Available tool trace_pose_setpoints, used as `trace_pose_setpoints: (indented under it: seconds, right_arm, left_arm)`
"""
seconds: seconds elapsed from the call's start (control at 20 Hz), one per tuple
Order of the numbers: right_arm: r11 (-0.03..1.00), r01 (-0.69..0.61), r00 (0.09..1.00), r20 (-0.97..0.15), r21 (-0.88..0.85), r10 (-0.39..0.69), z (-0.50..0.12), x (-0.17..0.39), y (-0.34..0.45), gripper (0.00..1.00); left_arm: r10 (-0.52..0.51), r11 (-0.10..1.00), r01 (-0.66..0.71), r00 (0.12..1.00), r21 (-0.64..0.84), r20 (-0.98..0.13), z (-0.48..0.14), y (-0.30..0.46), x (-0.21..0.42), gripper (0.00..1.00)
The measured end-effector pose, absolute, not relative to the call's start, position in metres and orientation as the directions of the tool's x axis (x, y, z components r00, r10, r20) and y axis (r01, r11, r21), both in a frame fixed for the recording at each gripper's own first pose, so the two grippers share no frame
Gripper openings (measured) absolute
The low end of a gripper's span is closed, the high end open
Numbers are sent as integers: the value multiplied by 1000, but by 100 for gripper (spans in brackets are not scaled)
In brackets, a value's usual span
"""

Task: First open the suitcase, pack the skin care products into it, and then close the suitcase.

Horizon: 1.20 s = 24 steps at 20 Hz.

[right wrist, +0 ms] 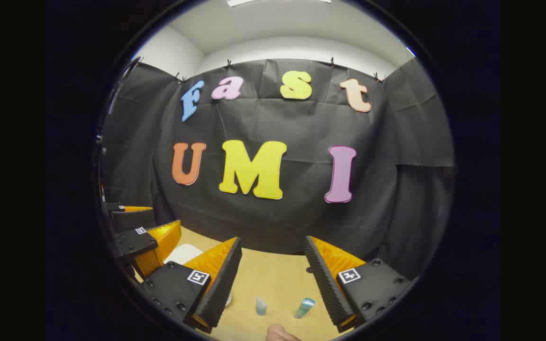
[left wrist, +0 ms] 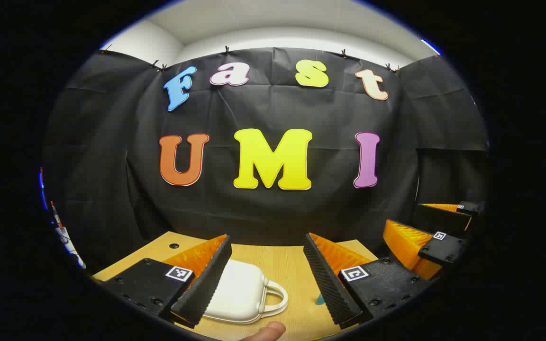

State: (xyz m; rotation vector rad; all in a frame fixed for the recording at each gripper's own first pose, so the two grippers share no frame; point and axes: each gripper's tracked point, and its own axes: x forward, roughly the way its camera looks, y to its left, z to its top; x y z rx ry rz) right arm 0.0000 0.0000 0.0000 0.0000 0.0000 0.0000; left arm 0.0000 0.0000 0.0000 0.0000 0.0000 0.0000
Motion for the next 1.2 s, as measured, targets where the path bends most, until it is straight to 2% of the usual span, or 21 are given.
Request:
trace_pose_setpoints:
  seconds: [0.85, 1.05, 1.2]
  right_arm:
    - [999, 29, 999, -17, 18, -28, -11, 7, -23, 80]
    - [998, 60, 998, -12, 7, -60, -14, 9, -40, 80]
    - [997, 79, 997, -16, -16, -80, -19, 8, -55, 80]
  left_arm:
    - [-14, 1000, 14, 1000, 17, -7, -7, -14, 5, 97]
    - [-17, 1000, 17, 1000, 0, -20, -19, -16, 9, 98]
    - [-16, 999, 17, 999, 48, -28, -48, -17, 12, 98]
